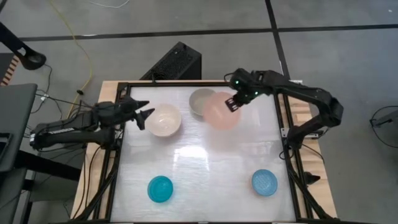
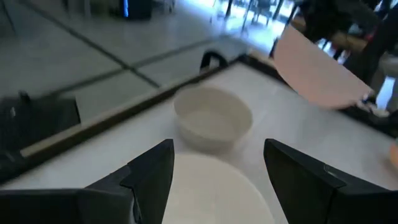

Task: Nest bowls inside each other
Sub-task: Stack the light orange bowl on top of the white bowl

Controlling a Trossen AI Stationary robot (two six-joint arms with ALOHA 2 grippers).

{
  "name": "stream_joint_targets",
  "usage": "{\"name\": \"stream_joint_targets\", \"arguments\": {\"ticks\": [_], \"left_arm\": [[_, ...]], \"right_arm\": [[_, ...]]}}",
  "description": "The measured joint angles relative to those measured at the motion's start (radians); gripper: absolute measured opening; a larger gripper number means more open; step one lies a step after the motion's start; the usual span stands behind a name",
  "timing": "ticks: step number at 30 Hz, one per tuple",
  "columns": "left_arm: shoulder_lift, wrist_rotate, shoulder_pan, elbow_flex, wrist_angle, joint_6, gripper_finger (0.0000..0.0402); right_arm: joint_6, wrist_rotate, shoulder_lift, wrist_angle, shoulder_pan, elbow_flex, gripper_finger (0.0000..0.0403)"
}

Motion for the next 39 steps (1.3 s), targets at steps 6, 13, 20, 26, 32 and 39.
{"name": "stream_joint_targets", "arguments": {"ticks": [6,13,20,26,32,39], "left_arm": [[-0.087,0.027,0.044,0.0,-0.002,0.078,0.0238],[-0.118,0.1,0.076,0.0,-0.066,0.07,0.0238],[-0.118,0.104,0.076,0.0,-0.157,0.048,0.0238],[-0.119,-0.047,0.076,0.001,-0.274,-0.021,0.0238],[-0.115,-0.372,0.076,0.006,-0.437,-0.119,0.0238],[-0.115,-0.444,0.076,0.008,-0.445,-0.141,0.0238]], "right_arm": [[0.118,0.051,0.103,0.241,0.182,0.106,0.0031],[0.131,0.049,0.363,0.402,0.264,0.319,0.0031],[0.084,-0.013,0.643,0.39,0.263,0.617,0.0031],[0.06,-0.024,0.8,0.306,0.228,0.77,0.0031],[0.056,-0.027,0.857,0.298,0.197,0.794,0.0031],[0.073,-0.013,0.9,0.312,0.184,0.797,0.0031]]}}
